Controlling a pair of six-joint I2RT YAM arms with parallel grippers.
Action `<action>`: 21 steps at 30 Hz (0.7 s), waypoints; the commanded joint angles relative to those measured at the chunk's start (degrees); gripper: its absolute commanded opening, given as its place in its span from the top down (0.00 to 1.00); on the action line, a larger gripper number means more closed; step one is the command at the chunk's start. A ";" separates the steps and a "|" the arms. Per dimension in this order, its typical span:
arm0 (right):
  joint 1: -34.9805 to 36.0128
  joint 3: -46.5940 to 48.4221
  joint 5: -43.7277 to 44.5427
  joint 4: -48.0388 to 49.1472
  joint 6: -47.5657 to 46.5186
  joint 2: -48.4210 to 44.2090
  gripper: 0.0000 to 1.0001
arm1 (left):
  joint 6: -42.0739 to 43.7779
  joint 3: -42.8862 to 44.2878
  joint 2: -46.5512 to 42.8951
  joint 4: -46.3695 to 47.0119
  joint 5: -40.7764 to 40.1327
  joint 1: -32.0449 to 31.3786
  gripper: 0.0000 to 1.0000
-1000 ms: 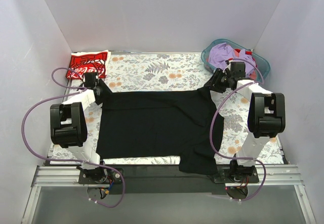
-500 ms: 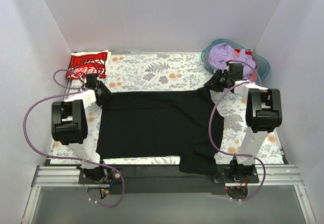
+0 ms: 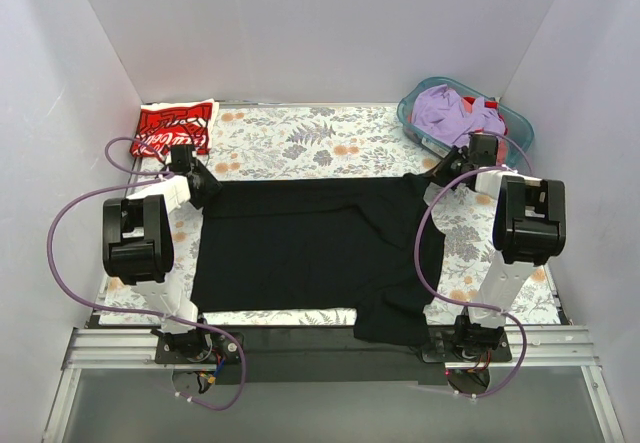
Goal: Fold and stack the t-shirts
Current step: Fold the tshirt
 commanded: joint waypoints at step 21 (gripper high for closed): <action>-4.32 -1.77 3.56 2.24 -6.67 -9.05 0.54 | 2.06 -0.41 2.84 -3.27 0.14 0.30 0.48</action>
